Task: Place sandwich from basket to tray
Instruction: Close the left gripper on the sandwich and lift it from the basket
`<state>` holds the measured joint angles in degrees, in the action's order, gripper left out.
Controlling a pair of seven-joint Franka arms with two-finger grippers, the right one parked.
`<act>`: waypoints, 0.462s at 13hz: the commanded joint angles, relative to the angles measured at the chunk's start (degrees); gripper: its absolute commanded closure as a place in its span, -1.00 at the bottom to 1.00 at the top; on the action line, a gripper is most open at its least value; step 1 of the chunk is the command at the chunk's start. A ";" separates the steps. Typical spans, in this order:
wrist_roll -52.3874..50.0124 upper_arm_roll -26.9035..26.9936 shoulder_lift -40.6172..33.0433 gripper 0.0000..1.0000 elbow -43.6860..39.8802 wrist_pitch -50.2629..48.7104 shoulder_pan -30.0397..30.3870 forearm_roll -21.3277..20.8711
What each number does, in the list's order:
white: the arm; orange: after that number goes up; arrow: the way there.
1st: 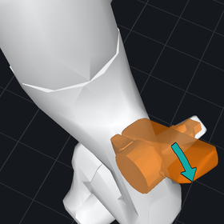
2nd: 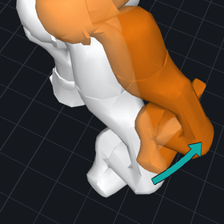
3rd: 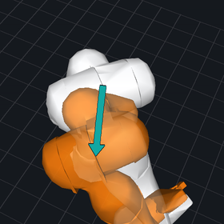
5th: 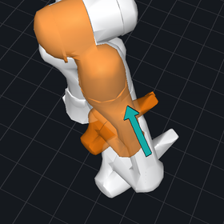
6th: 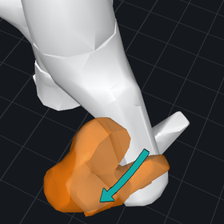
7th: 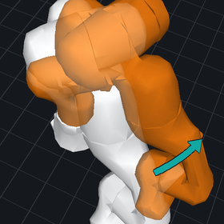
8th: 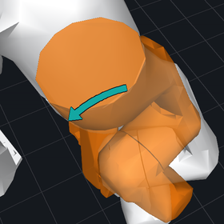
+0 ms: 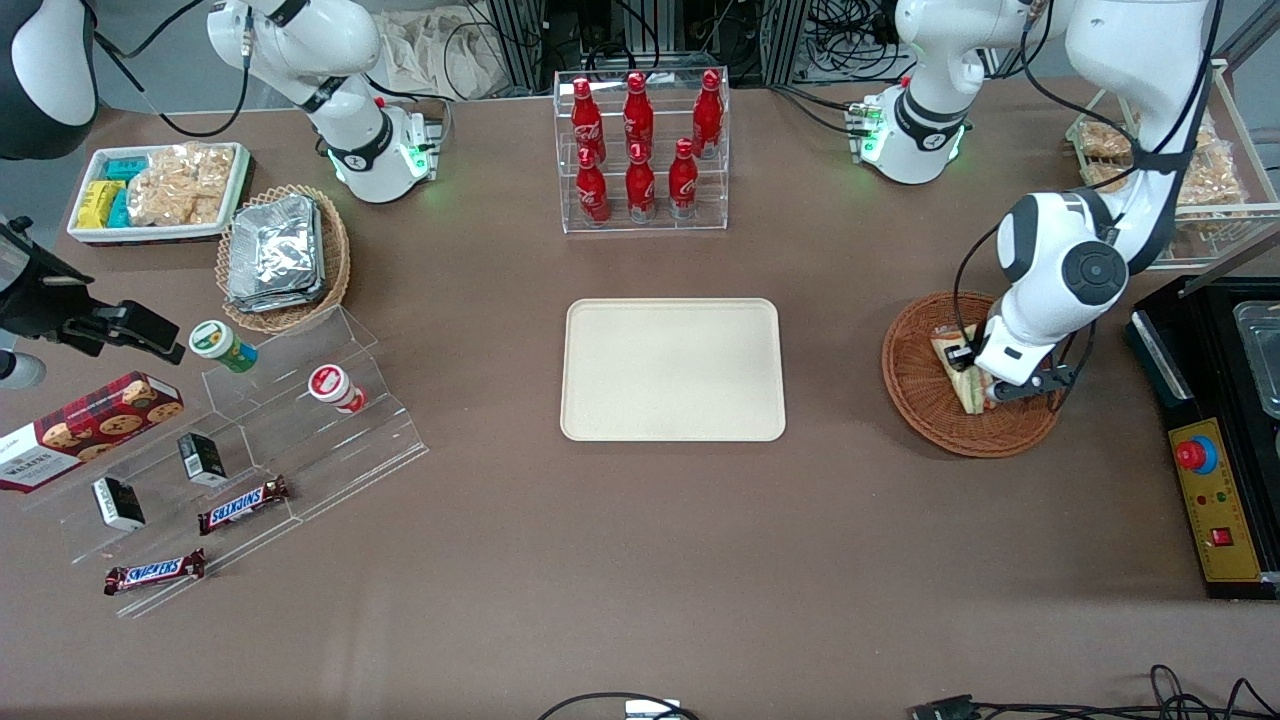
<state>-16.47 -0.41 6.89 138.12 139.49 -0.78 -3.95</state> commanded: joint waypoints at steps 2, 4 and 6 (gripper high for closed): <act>-1.90 -0.38 -15.83 1.00 -3.10 -19.19 -0.45 -0.98; -1.90 -0.47 -19.54 1.00 -10.12 -31.15 -0.63 -0.80; -1.55 -0.55 -19.73 1.00 -20.47 -43.54 -0.63 0.08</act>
<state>-17.00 -0.76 -13.36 126.10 104.82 -1.13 -3.93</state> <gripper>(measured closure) 0.811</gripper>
